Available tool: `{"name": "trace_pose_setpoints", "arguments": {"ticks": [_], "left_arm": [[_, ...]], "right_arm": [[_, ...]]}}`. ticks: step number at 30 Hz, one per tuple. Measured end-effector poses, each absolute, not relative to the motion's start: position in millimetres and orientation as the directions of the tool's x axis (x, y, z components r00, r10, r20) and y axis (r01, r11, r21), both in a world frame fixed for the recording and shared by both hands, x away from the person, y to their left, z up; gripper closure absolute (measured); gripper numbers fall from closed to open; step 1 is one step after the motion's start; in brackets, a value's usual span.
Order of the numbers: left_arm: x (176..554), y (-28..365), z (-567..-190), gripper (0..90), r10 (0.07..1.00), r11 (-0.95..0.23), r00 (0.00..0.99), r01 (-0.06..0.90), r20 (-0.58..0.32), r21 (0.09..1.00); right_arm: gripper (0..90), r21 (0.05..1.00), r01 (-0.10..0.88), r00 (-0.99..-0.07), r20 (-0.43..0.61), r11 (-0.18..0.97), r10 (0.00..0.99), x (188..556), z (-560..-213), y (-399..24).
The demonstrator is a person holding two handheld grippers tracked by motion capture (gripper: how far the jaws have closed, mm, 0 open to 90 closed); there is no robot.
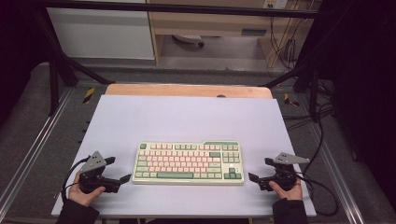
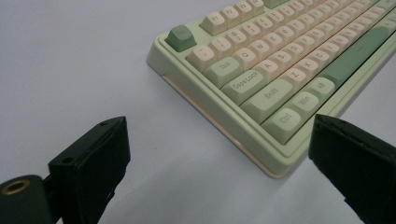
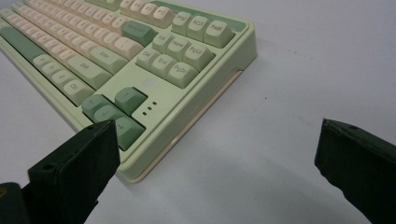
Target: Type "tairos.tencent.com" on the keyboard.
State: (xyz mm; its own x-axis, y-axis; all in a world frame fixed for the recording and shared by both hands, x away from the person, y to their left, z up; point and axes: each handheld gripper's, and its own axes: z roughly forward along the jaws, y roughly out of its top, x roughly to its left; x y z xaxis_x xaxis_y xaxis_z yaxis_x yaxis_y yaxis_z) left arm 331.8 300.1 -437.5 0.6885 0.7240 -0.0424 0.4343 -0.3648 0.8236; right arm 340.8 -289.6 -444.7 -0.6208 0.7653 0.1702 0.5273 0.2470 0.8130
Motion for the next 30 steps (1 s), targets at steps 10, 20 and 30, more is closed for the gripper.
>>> {"name": "trace_pose_setpoints", "arguments": {"ticks": [10,20,30], "left_arm": [[331,298,-436,5.6,0.719,-0.362,0.693,0.432,-0.047,0.826],[330,292,-429,7.5,0.721,-0.363,0.692,0.429,-0.042,0.827],[330,281,-419,20.4,0.721,-0.351,0.691,0.424,-0.048,0.835]], "right_arm": [[0.6,0.812,0.528,-0.621,0.170,0.248,0.765,341,-444,-290],[0.6,0.811,0.530,-0.621,0.173,0.247,0.764,341,-445,-289],[0.6,0.808,0.533,-0.620,0.172,0.251,0.765,341,-445,-289]]}}
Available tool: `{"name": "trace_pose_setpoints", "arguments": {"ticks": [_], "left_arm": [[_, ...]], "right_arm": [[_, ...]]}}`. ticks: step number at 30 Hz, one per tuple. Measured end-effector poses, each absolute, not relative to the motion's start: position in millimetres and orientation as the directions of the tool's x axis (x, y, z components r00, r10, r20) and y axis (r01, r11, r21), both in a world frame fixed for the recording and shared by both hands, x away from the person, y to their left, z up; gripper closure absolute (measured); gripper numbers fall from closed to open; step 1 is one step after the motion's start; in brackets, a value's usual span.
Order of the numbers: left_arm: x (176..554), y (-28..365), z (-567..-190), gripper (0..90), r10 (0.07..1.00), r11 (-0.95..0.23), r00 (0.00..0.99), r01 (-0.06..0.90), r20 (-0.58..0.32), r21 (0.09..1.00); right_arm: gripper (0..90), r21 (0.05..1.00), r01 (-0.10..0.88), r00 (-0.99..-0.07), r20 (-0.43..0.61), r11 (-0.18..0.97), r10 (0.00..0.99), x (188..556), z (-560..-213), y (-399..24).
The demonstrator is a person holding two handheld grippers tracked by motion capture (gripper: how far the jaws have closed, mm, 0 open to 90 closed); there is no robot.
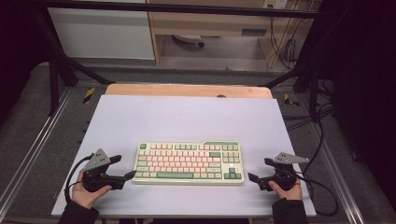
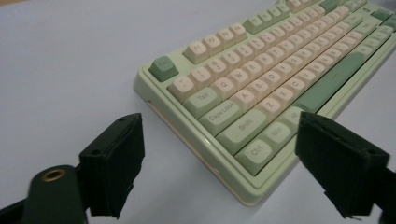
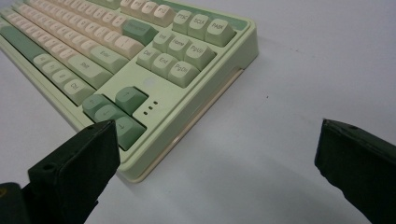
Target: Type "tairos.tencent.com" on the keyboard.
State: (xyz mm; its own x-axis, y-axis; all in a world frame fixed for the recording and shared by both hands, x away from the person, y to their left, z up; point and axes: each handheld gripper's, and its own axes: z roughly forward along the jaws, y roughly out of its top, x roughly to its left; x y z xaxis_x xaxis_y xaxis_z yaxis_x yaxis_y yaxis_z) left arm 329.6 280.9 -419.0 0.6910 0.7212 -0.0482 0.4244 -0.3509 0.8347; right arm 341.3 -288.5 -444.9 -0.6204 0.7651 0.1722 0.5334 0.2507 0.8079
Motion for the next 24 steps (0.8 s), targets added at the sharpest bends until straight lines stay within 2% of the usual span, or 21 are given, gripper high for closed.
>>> {"name": "trace_pose_setpoints", "arguments": {"ticks": [15,16,22,24], "left_arm": [[331,255,-407,42.2,0.704,-0.362,0.709,0.418,-0.050,0.834],[332,254,-406,46.4,0.703,-0.361,0.709,0.420,-0.053,0.832],[336,241,-403,54.1,0.700,-0.354,0.711,0.425,-0.065,0.833],[338,238,-402,60.2,0.701,-0.348,0.710,0.425,-0.069,0.835]], "right_arm": [[0.6,0.807,0.533,-0.620,0.170,0.253,0.766,341,-445,-288],[0.6,0.807,0.533,-0.620,0.169,0.253,0.766,341,-445,-288],[0.6,0.808,0.532,-0.621,0.169,0.253,0.766,341,-445,-289],[0.6,0.808,0.530,-0.621,0.165,0.256,0.766,341,-445,-289]]}}
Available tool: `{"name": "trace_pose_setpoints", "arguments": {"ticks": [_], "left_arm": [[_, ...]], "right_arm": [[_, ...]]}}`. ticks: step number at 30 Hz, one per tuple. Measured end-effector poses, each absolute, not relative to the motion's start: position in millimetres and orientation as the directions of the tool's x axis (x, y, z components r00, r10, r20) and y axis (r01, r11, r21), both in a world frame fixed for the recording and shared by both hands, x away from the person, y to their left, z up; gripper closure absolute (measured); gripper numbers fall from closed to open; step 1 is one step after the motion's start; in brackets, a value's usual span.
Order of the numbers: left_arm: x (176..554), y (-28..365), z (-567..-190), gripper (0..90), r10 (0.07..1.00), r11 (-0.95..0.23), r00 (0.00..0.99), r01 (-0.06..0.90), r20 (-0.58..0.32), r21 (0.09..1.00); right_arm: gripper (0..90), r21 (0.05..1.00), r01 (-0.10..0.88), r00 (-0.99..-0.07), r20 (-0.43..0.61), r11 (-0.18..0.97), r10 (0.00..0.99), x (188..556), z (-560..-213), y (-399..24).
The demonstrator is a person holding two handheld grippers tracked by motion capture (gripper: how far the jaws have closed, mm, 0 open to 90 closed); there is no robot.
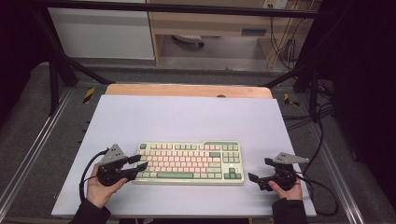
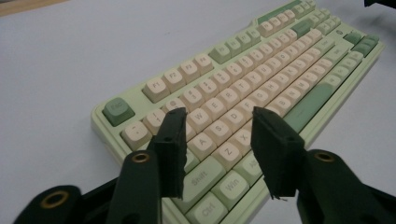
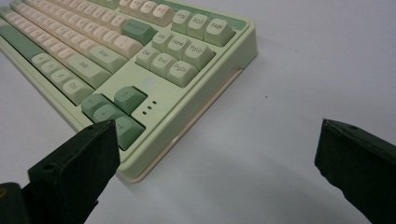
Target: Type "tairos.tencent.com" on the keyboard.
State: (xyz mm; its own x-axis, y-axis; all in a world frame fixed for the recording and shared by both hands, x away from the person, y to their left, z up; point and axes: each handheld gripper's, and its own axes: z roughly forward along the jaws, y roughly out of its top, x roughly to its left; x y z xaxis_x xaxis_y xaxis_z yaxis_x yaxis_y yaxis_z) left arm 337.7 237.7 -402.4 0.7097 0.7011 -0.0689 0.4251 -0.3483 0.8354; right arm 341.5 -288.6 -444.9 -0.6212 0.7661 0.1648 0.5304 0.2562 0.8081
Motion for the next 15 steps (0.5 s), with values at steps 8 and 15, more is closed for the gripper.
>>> {"name": "trace_pose_setpoints", "arguments": {"ticks": [8,15], "left_arm": [[343,223,-402,71.2,0.698,-0.358,0.713,0.427,-0.065,0.831],[348,209,-403,82.0,0.688,-0.373,0.723,0.426,-0.062,0.824]], "right_arm": [[0.6,0.808,0.531,-0.621,0.166,0.255,0.766,342,-445,-288],[0.7,0.808,0.530,-0.623,0.166,0.257,0.765,342,-445,-288]]}}
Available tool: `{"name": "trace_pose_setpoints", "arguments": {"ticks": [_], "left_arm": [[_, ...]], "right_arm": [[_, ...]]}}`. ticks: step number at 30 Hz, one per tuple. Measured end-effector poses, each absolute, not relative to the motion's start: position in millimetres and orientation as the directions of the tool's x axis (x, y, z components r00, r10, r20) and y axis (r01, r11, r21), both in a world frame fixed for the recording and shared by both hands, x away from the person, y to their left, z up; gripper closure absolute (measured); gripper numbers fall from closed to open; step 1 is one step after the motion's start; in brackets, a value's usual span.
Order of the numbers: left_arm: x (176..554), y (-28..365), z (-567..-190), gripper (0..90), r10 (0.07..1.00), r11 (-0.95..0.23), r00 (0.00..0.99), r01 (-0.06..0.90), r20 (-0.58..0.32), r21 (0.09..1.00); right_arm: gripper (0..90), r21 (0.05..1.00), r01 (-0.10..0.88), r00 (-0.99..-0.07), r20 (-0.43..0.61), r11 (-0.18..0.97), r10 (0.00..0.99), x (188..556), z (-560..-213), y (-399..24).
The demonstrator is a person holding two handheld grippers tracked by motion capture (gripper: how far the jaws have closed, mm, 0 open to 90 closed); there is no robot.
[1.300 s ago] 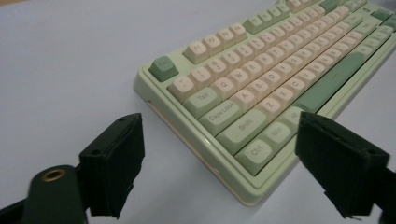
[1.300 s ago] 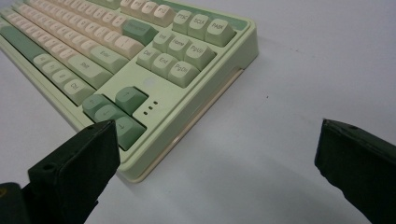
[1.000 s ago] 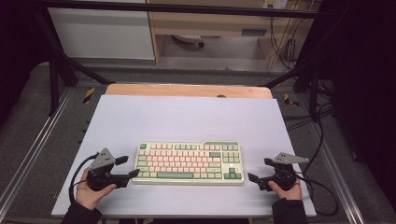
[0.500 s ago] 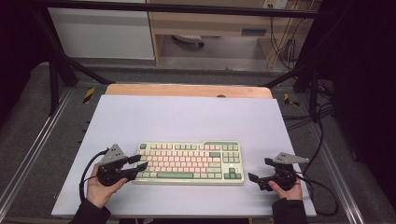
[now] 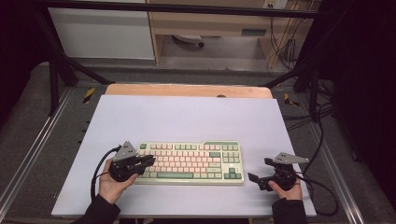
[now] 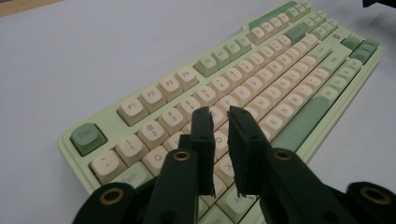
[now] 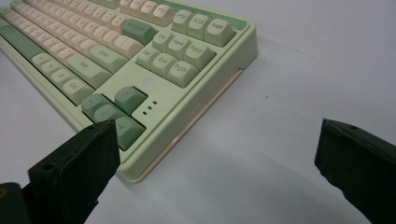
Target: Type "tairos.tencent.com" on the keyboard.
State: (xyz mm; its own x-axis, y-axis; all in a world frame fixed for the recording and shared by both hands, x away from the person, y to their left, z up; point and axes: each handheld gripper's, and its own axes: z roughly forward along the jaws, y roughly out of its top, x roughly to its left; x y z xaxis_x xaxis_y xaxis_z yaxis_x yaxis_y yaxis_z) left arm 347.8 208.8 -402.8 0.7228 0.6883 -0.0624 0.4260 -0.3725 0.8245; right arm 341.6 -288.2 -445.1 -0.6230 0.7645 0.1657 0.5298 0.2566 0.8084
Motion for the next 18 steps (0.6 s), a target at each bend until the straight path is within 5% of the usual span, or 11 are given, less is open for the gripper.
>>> {"name": "trace_pose_setpoints", "arguments": {"ticks": [18], "left_arm": [[360,176,-404,90.0,0.671,-0.394,0.739,0.418,-0.054,0.819]], "right_arm": [[0.6,0.805,0.532,-0.624,0.164,0.262,0.764,342,-445,-288]]}}
